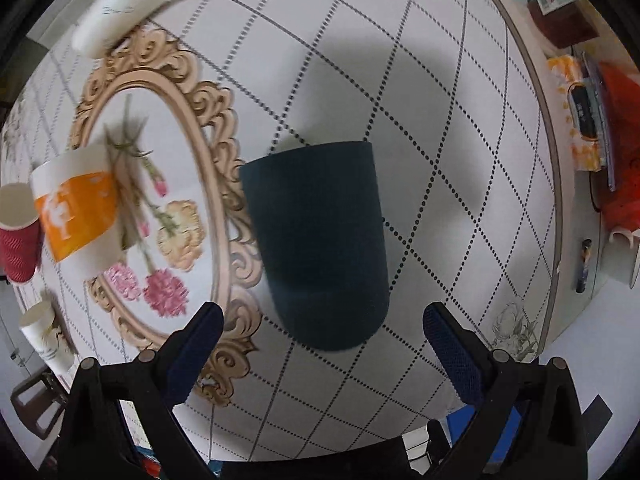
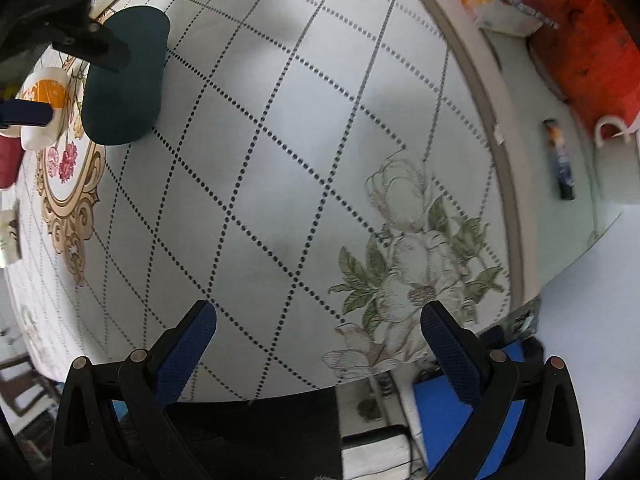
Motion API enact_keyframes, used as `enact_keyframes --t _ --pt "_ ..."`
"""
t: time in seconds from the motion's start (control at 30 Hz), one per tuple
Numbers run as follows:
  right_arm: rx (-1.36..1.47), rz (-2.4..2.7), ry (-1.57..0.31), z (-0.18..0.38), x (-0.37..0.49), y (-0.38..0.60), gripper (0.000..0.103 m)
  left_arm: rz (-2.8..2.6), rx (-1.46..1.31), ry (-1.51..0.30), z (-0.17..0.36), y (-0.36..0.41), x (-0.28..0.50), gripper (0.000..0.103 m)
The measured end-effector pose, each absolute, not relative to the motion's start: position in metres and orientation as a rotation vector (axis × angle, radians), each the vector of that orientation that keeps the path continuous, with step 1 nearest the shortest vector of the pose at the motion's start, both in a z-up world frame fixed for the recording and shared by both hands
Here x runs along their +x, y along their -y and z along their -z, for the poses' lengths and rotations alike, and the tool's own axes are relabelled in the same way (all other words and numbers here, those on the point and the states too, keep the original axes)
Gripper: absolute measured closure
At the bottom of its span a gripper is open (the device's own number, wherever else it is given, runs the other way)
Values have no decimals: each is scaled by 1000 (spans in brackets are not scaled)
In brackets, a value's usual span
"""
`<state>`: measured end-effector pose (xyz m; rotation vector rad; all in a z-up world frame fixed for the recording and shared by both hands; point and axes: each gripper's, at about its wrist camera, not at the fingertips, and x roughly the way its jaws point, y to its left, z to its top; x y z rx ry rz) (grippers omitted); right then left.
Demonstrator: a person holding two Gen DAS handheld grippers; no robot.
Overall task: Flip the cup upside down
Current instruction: 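Move the left tool down to the dark teal cup and close around it, then lift the dark teal cup with the left tool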
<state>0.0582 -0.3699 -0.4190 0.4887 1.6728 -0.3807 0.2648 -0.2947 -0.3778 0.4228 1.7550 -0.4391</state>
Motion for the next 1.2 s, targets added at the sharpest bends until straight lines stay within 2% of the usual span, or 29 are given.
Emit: enact_keyframes --t 0.33,0.4,0.47,0.53,0.57,0.6,1.07,1.2 --pt "503 384 -1721 432 66 378 0 454 478 -1759 408 308 275 1" --pt "499 390 -1730 435 72 371 0 452 491 -1750 415 311 277 11" --pt "492 396 -1737 439 79 363 0 448 500 -1747 425 309 284 11" --pt "489 397 -1745 443 84 363 0 446 509 -1734 431 310 287 17" --pt "486 399 -1750 444 87 362 0 445 517 -1730 437 311 290 26" --pt "483 399 -1754 444 89 361 0 447 528 -1731 442 311 291 29" --pt "497 402 -1769 450 108 369 0 471 582 -1648 454 310 292 33" --pt "509 399 -1762 447 105 376 0 473 568 -1636 431 293 299 33"
